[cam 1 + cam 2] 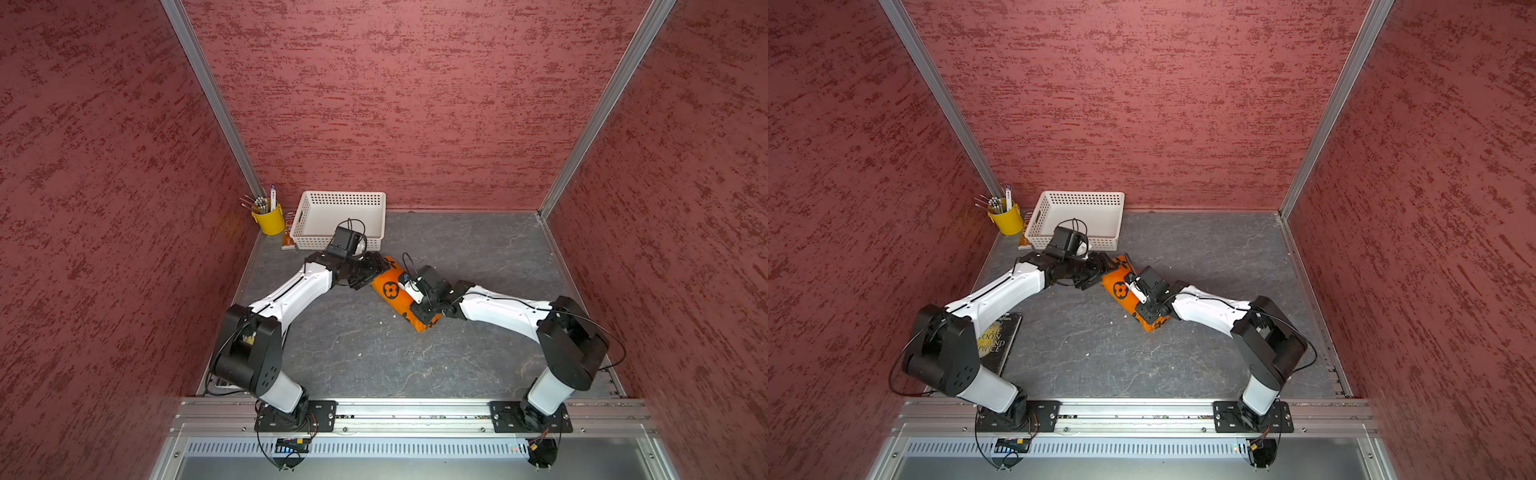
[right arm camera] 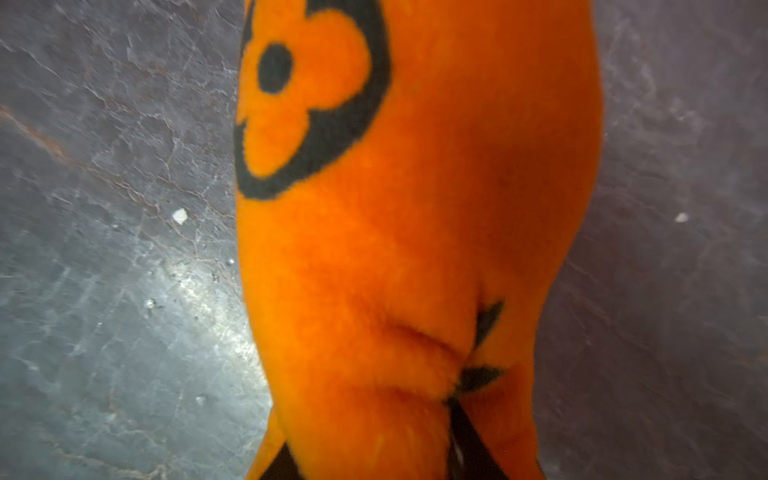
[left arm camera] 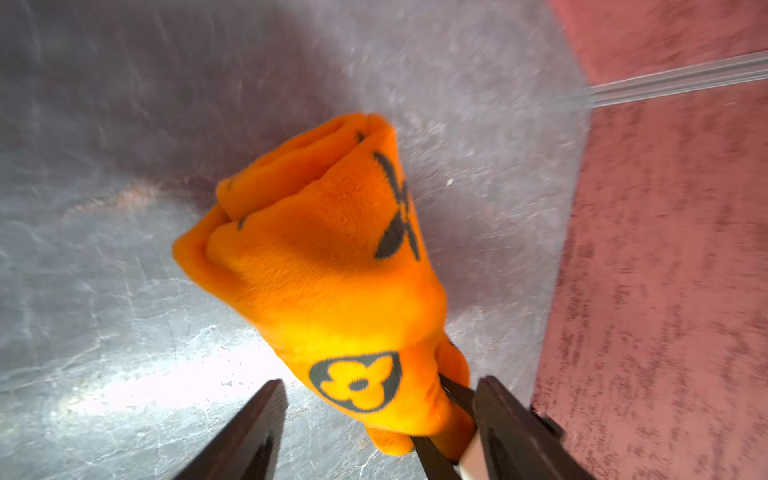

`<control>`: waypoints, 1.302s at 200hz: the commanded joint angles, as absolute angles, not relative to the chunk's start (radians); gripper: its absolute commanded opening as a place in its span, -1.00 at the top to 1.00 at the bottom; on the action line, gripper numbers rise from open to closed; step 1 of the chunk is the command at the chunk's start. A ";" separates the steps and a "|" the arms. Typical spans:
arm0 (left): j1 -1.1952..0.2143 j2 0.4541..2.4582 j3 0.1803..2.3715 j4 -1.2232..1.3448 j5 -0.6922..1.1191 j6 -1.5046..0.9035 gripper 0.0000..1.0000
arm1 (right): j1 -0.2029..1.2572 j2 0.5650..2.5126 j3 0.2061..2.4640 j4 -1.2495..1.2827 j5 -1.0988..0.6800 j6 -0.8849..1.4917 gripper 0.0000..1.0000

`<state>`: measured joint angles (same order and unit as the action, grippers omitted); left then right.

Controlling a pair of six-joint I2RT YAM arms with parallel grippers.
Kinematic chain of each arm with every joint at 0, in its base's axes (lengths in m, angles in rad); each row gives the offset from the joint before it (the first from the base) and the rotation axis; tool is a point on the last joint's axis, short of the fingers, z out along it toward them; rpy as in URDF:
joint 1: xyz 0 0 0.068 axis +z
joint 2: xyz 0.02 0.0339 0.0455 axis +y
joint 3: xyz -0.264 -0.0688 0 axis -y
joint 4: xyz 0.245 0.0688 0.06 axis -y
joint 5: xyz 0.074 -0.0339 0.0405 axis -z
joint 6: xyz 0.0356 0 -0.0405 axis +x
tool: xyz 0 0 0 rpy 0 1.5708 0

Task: Roll up the pillowcase
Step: Roll the pillowcase at the center of the board, then pick up the pillowcase at the center of the board.

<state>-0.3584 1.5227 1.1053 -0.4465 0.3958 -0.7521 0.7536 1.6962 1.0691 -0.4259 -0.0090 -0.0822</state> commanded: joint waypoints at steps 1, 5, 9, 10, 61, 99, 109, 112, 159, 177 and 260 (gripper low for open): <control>-0.356 1.494 1.014 -0.322 0.441 -0.796 -0.70 | 0.659 1.729 1.045 -0.495 -0.213 0.001 0.35; -0.356 1.492 0.994 -0.295 0.449 -0.809 -0.73 | 0.641 1.731 1.045 -0.492 -0.242 0.010 0.35; -0.356 1.491 0.973 -0.265 0.459 -0.825 -0.76 | 0.623 1.735 1.046 -0.490 -0.274 0.018 0.35; -0.356 1.492 0.967 -0.258 0.461 -0.831 -0.77 | 0.618 1.736 1.045 -0.489 -0.281 0.020 0.35; -0.424 1.590 0.788 0.154 0.489 -1.058 -0.99 | 0.419 1.775 1.054 -0.445 -0.545 0.117 0.36; -0.494 1.703 0.773 0.388 0.456 -1.143 -0.99 | 0.381 1.797 1.068 -0.447 -0.585 0.126 0.34; -0.507 1.736 0.775 0.440 0.452 -1.161 -0.99 | 0.380 1.799 1.065 -0.445 -0.586 0.128 0.33; -0.510 1.747 0.773 0.455 0.447 -1.167 -0.99 | 0.379 1.801 1.063 -0.445 -0.586 0.128 0.33; -0.540 1.915 0.787 0.639 0.440 -1.242 -0.99 | 0.373 1.801 1.050 -0.440 -0.591 0.133 0.31; -0.560 1.938 0.806 0.625 0.420 -1.233 -0.99 | 0.370 1.797 1.044 -0.438 -0.596 0.134 0.30; -0.608 2.086 0.918 0.765 0.497 -1.204 -0.99 | 0.367 1.827 1.043 -0.429 -0.614 0.121 0.31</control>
